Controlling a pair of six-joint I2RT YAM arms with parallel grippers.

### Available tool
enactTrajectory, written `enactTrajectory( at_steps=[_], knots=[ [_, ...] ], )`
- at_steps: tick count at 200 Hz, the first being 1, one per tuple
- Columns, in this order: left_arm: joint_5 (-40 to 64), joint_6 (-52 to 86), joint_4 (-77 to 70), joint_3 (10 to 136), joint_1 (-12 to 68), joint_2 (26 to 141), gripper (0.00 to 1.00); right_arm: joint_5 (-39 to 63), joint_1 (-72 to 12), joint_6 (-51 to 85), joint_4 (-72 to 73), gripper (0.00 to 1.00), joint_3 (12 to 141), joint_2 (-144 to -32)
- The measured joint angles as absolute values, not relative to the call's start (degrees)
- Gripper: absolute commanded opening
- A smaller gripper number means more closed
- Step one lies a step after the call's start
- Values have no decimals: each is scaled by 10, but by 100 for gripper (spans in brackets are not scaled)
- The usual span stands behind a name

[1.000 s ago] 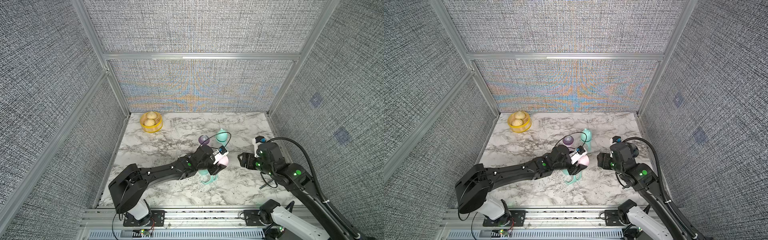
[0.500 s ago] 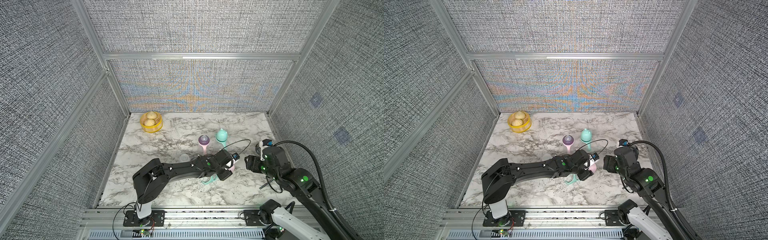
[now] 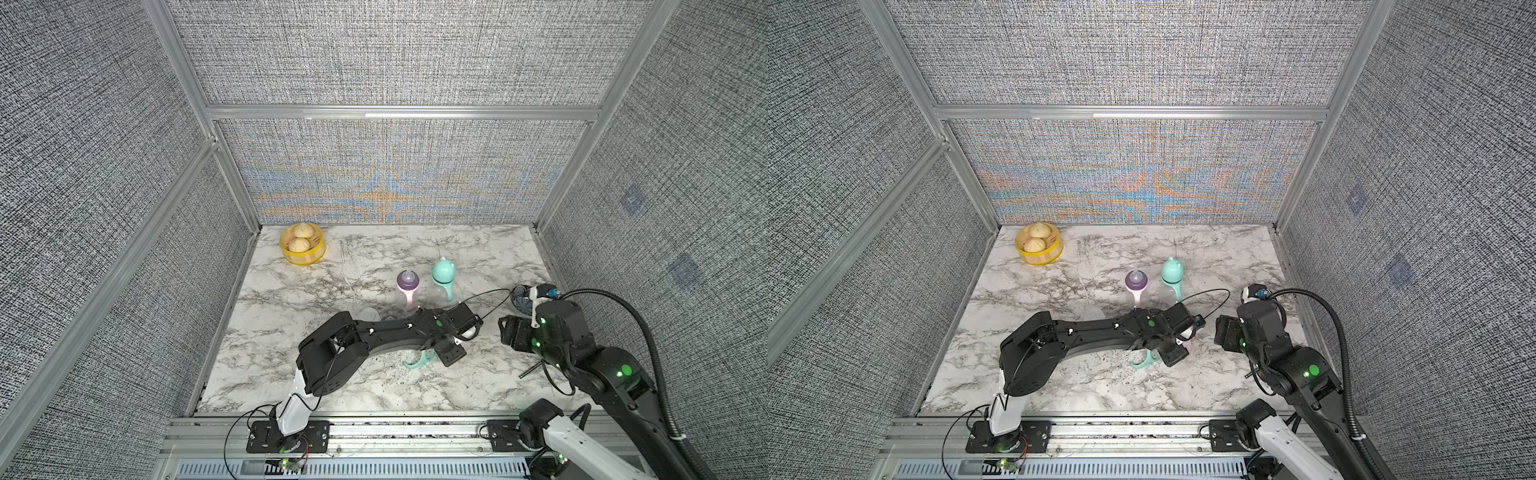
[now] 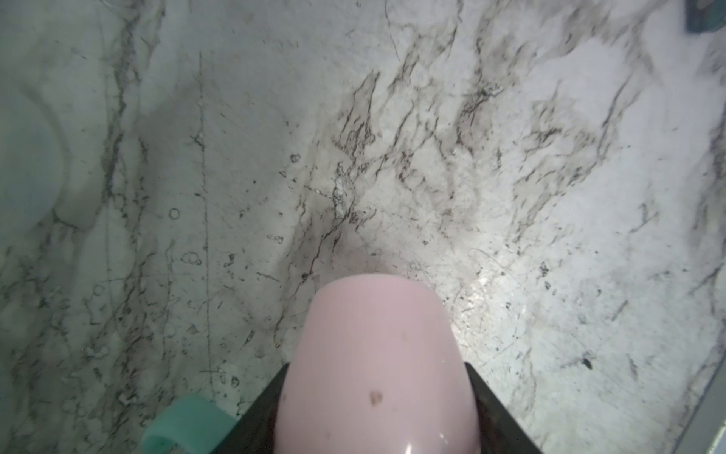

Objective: Assemble the baby bottles
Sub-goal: Place the lid at the center of the board.

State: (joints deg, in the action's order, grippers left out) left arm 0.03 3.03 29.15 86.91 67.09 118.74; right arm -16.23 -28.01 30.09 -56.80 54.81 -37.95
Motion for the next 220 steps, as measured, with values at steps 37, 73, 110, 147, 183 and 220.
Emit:
enactTrajectory(
  at_steps=[37, 73, 110, 147, 183, 220],
  knots=[
    [2, 32, 305, 882, 672, 1200, 51, -159, -279, 297, -574, 83, 548, -375],
    [2, 32, 312, 882, 673, 1198, 72, -133, -279, 281, -583, 84, 548, -378],
    [1, 34, 315, 877, 672, 1176, 90, -86, -279, 260, -595, 85, 541, -386],
    [-22, 46, 331, 889, 672, 1169, 97, -41, -279, 256, -595, 85, 527, -399],
    [-44, 52, 332, 866, 663, 1127, 100, -10, -280, 259, -580, 85, 507, -410],
    [-47, 54, 322, 841, 639, 1068, 100, 13, -284, 267, -547, 85, 479, -422]
  ],
)
